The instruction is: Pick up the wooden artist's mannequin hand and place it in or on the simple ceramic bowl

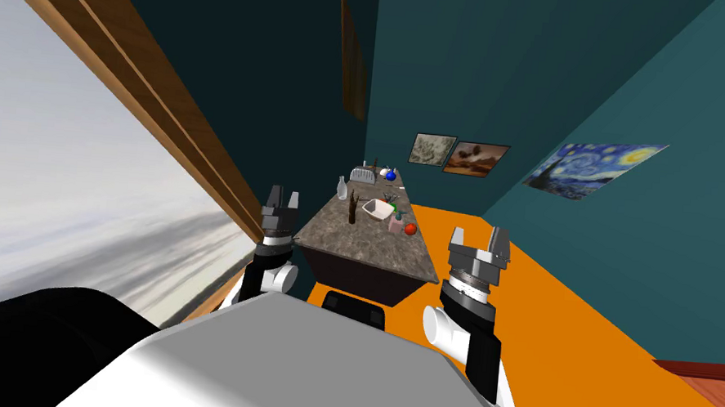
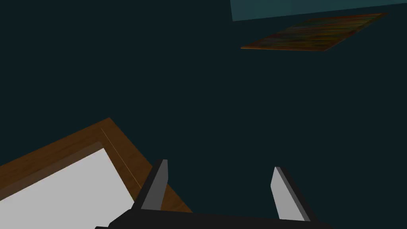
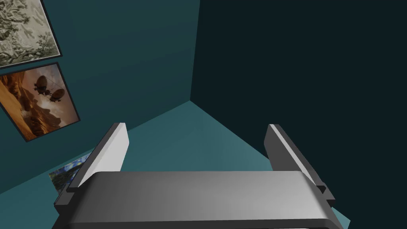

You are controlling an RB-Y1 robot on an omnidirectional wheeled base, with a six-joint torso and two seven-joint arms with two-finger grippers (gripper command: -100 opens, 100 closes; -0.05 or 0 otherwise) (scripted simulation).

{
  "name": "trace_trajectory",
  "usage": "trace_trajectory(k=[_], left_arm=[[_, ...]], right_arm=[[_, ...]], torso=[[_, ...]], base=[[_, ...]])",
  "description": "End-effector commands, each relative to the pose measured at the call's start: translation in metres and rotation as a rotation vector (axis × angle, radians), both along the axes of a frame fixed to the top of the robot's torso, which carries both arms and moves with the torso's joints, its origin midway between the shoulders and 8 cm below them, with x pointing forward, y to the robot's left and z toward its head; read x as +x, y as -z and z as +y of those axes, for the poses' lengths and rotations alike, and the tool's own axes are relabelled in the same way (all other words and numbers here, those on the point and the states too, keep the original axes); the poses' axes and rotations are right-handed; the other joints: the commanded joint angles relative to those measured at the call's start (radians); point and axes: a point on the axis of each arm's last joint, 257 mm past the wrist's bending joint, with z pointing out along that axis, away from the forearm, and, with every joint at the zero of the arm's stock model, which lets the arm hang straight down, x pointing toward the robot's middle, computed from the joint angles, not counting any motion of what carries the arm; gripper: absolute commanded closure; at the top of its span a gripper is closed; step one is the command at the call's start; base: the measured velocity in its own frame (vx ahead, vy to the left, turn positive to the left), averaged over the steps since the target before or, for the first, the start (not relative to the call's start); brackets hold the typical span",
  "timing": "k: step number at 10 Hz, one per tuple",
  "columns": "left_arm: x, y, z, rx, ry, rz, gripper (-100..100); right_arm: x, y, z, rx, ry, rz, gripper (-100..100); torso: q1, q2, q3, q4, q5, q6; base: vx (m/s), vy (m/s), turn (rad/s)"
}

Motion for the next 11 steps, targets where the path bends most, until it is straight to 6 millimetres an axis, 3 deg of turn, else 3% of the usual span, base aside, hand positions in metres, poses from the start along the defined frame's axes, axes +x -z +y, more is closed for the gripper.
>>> trace_trajectory(k=[1,3,11], left_arm=[[0.005,0.002,-0.005,0.063,0.004,0.013,-100],[0.012,0.003,-0.009,0.126,-0.003,0.023,-100],[0.061,0.011,-0.007,0.437,-0.165,0.052,-100]], right_arm=[[0.000,0.000,0.000,0.000,0.000,0.000,0],[0.000,0.000,0.000,0.000,0.000,0.000,0],[0.000,0.000,0.000,0.000,0.000,0.000,0]], torso=[[0.000,0.000,0.000,0.000,0.000,0.000],[-0.003,0.005,0.003,0.001,-0.001,0.000],[-0.007,0.012,0.007,0.003,-0.002,0.000]], base=[[-0.042,-0.042,-0.009],[-0.096,-0.065,-0.004],[-0.171,-0.121,-0.007]])
